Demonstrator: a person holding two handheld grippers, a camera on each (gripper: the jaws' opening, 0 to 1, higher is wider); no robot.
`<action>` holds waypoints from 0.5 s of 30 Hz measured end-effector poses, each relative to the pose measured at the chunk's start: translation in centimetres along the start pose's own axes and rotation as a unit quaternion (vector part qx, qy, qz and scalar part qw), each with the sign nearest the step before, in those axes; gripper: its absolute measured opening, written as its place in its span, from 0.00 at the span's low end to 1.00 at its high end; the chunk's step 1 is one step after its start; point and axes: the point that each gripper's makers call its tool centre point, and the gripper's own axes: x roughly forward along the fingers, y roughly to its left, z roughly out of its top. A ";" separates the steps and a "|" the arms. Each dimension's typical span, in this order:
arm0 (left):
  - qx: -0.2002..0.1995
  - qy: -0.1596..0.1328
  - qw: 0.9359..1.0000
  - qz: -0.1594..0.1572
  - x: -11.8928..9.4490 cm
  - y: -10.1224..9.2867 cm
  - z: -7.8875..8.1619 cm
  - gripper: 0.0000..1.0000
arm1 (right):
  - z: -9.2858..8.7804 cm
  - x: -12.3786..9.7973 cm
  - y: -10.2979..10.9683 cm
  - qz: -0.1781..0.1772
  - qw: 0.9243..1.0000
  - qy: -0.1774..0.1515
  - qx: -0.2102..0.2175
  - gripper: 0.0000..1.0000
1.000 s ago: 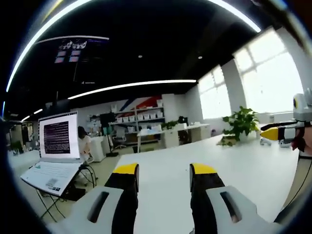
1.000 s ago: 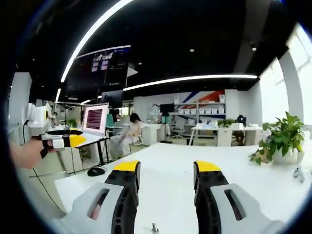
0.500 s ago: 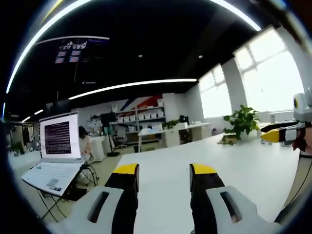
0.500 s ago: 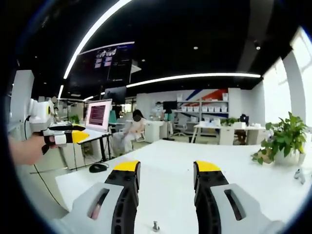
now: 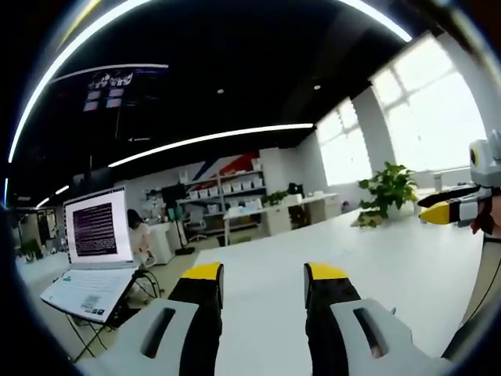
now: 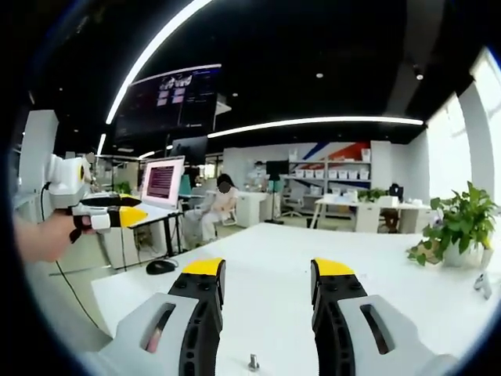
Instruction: Place the washer onto the threaded stud by aligning its center hole with the stud, sliding it down to the base, and recovering from edge contact or off-axis alignment until the washer reaches the visible bottom stop.
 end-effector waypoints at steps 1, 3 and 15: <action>-0.004 0.001 1.000 0.000 0.0 0.0 -0.1 0.39 | 0.0 0.1 0.1 0.001 1.000 0.000 0.002 0.46; -0.008 0.005 1.000 0.001 0.0 0.2 -0.2 0.39 | -0.2 0.2 0.1 0.002 1.000 0.002 0.002 0.46; -0.005 0.000 1.000 0.009 -0.5 0.5 0.4 0.39 | -0.4 0.8 0.9 0.016 1.000 0.008 -0.015 0.46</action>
